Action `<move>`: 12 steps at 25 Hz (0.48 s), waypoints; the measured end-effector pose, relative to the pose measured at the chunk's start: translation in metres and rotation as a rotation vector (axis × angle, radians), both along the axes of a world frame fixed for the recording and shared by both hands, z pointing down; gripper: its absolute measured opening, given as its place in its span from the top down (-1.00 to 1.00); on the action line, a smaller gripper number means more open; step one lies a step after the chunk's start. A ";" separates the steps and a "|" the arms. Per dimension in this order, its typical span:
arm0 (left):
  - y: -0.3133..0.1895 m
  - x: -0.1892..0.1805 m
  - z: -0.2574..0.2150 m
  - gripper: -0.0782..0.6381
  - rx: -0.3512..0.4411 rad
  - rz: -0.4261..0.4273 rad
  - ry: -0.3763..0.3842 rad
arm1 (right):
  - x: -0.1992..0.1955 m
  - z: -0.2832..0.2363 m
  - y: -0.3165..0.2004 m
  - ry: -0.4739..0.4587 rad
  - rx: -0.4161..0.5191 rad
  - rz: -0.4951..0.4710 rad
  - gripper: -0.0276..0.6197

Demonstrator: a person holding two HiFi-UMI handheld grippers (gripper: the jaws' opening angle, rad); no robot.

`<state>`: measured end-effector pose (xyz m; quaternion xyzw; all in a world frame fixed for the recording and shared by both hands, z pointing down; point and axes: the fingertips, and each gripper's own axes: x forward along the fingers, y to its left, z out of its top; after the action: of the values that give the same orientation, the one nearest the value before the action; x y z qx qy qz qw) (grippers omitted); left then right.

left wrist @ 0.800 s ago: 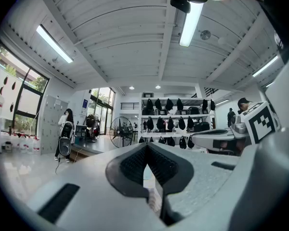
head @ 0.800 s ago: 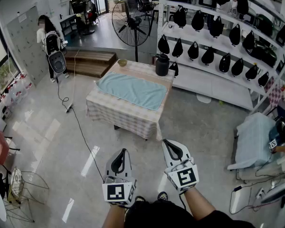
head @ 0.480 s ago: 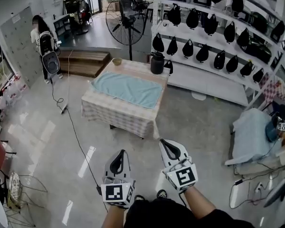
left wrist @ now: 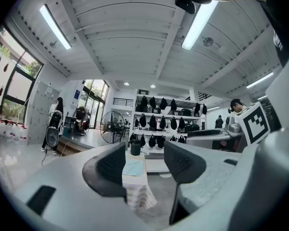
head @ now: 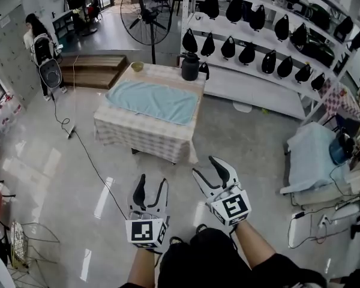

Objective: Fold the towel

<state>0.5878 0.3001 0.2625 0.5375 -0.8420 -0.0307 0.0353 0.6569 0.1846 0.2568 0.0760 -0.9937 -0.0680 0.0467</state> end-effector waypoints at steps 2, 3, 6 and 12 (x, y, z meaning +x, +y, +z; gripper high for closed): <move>-0.009 -0.007 0.005 0.10 -0.010 0.009 0.008 | -0.008 0.002 -0.009 0.006 -0.005 0.001 0.19; -0.015 -0.011 0.009 0.09 -0.018 0.013 0.013 | -0.013 0.003 -0.016 0.006 -0.008 0.007 0.18; -0.030 -0.028 0.020 0.05 -0.036 0.009 0.039 | -0.026 0.008 -0.036 0.010 -0.015 0.014 0.16; -0.084 -0.068 0.034 0.05 -0.052 -0.039 0.064 | -0.065 0.028 -0.098 0.022 -0.043 -0.020 0.14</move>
<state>0.5193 0.2161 0.2966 0.5186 -0.8513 -0.0267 0.0753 0.5917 0.0869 0.2847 0.0642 -0.9951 -0.0477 0.0585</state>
